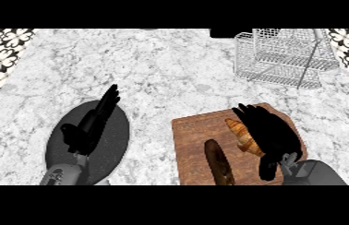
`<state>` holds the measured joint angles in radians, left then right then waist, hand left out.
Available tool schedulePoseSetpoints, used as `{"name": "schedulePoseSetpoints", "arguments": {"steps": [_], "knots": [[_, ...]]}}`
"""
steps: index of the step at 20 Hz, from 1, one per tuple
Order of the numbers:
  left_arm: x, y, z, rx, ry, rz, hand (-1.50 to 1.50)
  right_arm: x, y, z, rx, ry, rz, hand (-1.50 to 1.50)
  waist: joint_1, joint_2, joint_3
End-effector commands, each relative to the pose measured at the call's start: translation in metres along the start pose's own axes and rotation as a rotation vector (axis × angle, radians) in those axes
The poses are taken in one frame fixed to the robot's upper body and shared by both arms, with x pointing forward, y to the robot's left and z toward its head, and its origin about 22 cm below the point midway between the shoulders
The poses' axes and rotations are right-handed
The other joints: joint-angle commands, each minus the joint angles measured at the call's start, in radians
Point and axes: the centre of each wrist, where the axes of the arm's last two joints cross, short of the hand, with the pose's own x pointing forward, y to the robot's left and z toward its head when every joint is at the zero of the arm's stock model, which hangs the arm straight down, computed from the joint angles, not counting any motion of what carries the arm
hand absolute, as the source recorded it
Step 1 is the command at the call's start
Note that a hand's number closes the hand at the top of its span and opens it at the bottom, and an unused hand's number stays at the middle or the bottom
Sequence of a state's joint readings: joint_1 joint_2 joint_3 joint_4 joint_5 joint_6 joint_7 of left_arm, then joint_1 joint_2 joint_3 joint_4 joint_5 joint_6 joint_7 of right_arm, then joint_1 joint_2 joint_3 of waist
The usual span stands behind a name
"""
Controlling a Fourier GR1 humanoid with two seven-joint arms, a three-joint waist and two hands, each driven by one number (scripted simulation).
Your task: Pick the croissant from the cutting board and place it in the tiered basket
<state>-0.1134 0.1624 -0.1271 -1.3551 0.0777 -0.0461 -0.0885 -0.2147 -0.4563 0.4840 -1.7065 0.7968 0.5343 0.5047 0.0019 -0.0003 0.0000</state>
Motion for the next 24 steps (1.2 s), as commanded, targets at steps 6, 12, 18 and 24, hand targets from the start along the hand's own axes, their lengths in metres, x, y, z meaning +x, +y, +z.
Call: {"name": "schedulePoseSetpoints", "arguments": {"steps": [6, 12, 18, 24], "knots": [[0.014, 0.0, -0.011, -0.008, -0.009, 0.003, 0.0, -0.016, 0.017, -0.003, 0.019, -0.012, -0.008, -1.5, -0.004, 0.0, 0.0], [0.0, 0.001, 0.004, -0.009, 0.0, 0.008, 0.0, -0.004, 0.032, -0.028, -0.067, -0.146, -0.113, 1.5, 0.003, 0.001, 0.0], [0.0, 0.013, -0.009, -0.002, -0.014, 0.004, 0.0, 0.006, 0.048, -0.035, -0.106, -0.204, -0.083, 1.5, -0.001, 0.001, 0.0], [-0.004, -0.01, -0.006, 0.005, -0.008, 0.007, 0.0, -0.069, 0.023, -0.011, -0.172, -0.102, -0.105, 1.5, -0.013, 0.001, 0.0]]}}
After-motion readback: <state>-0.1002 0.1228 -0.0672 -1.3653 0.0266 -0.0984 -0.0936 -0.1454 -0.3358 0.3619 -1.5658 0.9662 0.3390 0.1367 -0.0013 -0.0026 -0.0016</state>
